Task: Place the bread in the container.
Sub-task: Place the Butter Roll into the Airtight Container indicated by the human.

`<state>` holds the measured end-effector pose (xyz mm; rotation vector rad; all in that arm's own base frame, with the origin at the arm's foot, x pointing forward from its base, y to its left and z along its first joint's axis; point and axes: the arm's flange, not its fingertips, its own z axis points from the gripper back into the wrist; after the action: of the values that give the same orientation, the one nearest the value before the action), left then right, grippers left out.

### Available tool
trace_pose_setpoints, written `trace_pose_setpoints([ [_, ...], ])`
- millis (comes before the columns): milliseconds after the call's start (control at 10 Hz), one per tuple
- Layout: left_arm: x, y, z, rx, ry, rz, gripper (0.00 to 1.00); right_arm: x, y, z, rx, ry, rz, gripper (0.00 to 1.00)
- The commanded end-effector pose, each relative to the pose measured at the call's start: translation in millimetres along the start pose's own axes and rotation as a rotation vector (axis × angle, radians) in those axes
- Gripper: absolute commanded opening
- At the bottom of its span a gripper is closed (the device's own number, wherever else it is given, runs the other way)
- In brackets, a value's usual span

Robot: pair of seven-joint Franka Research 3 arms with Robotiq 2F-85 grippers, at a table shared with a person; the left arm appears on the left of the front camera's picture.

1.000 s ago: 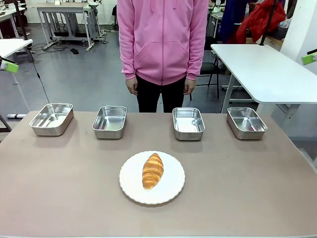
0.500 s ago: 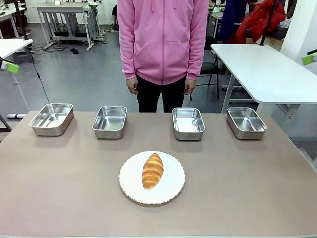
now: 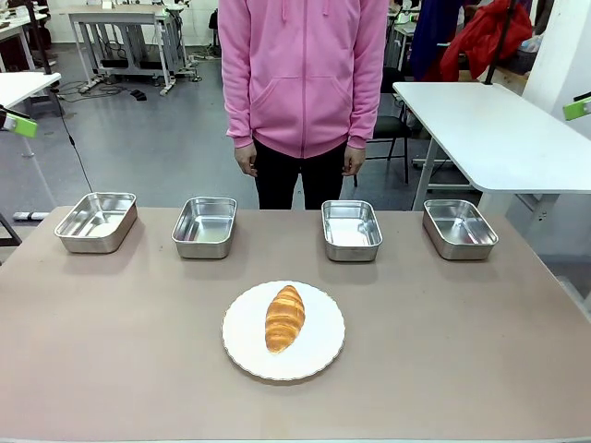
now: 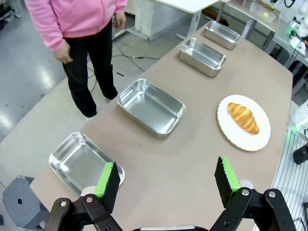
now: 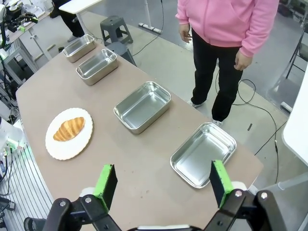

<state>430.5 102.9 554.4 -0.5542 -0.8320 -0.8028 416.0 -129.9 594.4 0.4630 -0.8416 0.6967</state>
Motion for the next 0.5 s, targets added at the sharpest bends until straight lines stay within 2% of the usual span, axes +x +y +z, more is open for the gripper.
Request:
trace_pose_setpoints([
  [0, -0.6, -0.2, 0.6, -0.006, -0.004, 0.003, 1.0, -0.3, 0.2, 0.1, 0.004, -0.001, 0.006, 1.0],
  [400, -0.6, -0.2, 0.6, -0.006, -0.004, 0.003, 1.0, -0.3, 0.2, 0.1, 0.004, -0.001, 0.006, 1.0],
])
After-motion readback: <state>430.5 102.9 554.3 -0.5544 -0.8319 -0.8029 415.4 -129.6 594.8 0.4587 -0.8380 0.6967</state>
